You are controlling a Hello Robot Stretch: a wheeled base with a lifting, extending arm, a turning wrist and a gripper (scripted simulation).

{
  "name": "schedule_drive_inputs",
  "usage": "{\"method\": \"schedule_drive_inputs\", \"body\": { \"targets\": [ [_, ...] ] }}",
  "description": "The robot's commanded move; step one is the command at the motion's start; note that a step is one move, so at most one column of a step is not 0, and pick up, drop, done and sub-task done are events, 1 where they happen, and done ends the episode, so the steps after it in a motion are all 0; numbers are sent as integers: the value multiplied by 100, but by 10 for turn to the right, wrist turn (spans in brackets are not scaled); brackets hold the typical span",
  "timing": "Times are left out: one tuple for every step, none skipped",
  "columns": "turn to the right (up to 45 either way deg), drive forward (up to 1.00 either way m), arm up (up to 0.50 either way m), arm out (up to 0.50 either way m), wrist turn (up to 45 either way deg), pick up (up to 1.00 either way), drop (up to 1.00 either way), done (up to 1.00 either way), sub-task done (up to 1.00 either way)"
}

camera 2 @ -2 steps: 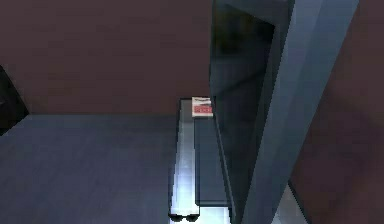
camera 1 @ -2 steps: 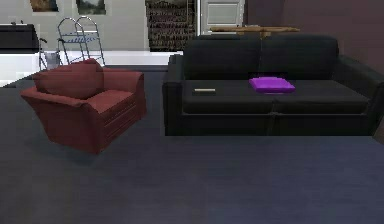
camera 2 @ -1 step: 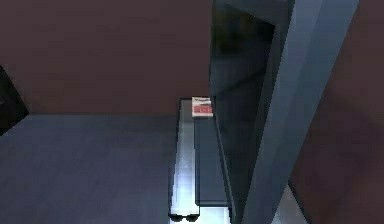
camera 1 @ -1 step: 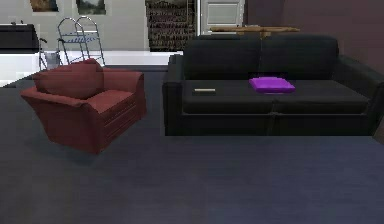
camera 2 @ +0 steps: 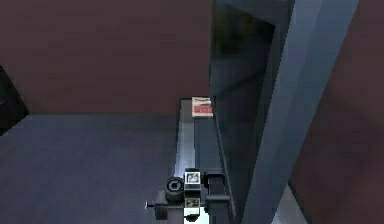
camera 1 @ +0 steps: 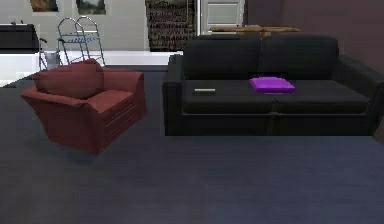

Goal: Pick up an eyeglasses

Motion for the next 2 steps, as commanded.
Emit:
{"method": "schedule_drive_inputs", "body": {
  "targets": [
    [0,0,0,0,450,0,0,0,0],
    [0,0,0,0,450,0,0,0,0]
  ]
}}
